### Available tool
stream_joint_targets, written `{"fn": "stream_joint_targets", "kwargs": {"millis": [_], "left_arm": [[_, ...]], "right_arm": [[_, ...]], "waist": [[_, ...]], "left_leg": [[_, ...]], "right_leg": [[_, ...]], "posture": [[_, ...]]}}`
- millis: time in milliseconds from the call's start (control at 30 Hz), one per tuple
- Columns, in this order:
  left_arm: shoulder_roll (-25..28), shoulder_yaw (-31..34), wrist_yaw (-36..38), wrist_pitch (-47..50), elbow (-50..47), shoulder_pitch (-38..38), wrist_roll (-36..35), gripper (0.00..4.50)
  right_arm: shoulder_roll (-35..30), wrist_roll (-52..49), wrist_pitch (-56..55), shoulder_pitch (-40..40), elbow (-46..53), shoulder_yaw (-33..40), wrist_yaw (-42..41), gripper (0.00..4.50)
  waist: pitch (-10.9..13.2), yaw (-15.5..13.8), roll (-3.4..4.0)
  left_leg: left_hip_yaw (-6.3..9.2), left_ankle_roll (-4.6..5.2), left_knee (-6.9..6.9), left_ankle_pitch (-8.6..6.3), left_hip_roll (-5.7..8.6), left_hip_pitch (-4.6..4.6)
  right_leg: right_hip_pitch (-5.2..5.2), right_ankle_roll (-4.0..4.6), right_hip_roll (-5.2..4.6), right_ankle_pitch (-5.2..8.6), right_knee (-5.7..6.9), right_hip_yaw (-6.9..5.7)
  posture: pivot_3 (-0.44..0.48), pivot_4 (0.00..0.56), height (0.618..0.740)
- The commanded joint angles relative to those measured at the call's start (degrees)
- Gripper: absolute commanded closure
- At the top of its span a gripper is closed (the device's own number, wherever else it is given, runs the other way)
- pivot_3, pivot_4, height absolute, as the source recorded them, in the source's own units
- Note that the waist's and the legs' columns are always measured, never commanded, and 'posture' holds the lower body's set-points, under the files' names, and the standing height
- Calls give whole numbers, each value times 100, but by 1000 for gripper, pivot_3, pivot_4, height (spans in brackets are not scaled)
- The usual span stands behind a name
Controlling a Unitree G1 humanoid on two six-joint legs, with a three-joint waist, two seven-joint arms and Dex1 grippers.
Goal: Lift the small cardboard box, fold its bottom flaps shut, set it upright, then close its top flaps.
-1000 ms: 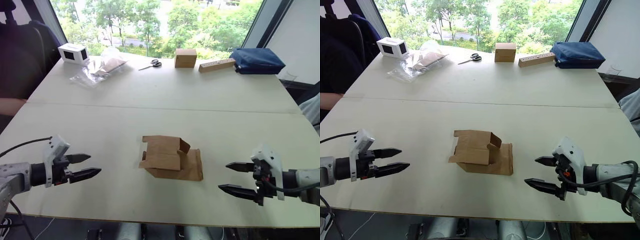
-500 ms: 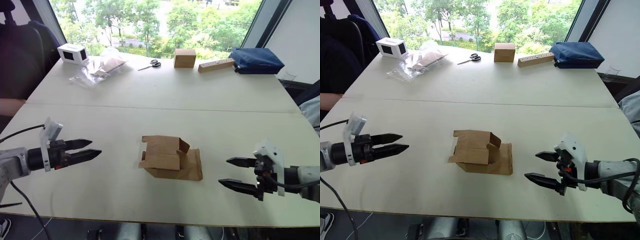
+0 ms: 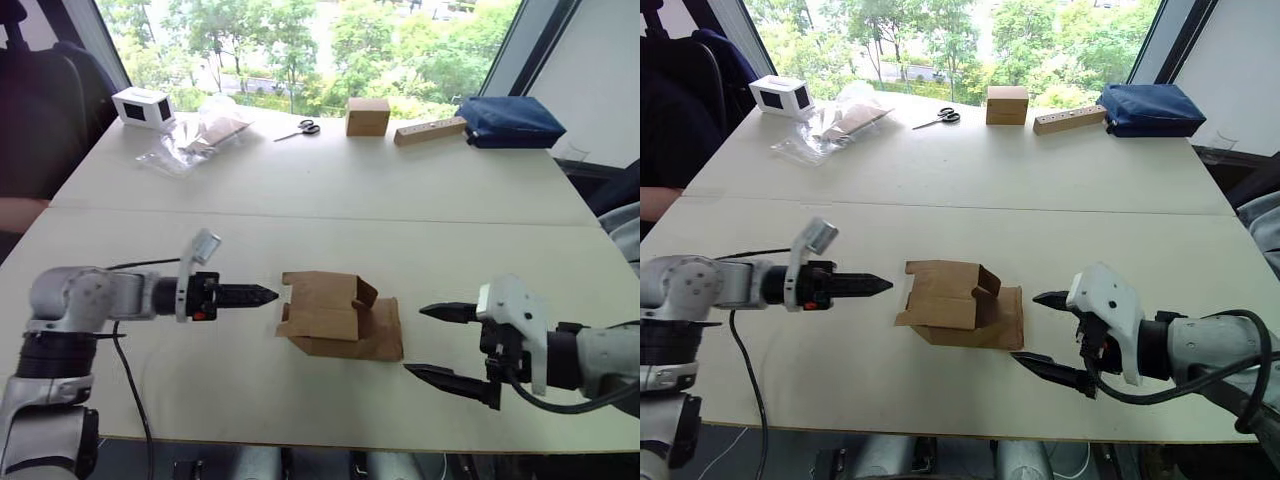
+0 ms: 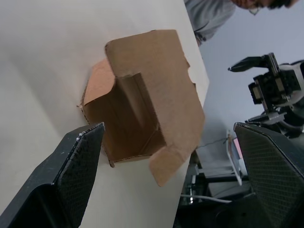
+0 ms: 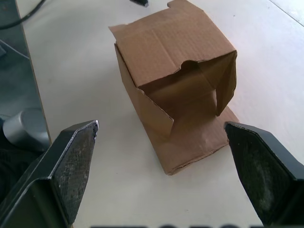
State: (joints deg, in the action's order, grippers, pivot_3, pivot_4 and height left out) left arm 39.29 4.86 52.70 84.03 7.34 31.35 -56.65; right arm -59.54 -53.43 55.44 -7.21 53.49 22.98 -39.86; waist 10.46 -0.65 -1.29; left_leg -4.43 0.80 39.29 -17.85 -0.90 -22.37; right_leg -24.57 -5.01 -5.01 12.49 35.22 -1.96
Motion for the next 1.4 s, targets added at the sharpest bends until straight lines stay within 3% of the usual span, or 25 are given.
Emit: {"fn": "stream_joint_targets", "kwargs": {"millis": [33,967,1067,1400], "left_arm": [[7,-179,145,-12,12,52,91,13],[-1472,-477,44,-247,648,739,536,13],[-1462,-582,86,-287,555,692,598,593],[-1490,-550,20,-127,294,652,518,4321]], "right_arm": [[-44,5,-41,-50,260,12,158,45],[-54,-333,67,190,309,-235,949,45],[-48,-343,66,172,328,-231,993,0],[-24,-256,1,117,271,-257,1033,0]], "waist": [[-2,-4,-2],[-5,-10,-7],[-5,-5,-7],[-6,-11,-7]], "left_leg": [[1,-1,1,0,0,0],[3,2,6,0,3,-4],[4,2,6,0,3,-4],[4,2,6,-1,2,-4]], "right_leg": [[0,5,0,3,0,0],[1,8,-4,3,0,2],[1,8,-3,3,0,2],[1,9,-3,4,0,2]], "posture": [[0,150,740],[0,150,740],[0,150,740],[0,150,740]]}}
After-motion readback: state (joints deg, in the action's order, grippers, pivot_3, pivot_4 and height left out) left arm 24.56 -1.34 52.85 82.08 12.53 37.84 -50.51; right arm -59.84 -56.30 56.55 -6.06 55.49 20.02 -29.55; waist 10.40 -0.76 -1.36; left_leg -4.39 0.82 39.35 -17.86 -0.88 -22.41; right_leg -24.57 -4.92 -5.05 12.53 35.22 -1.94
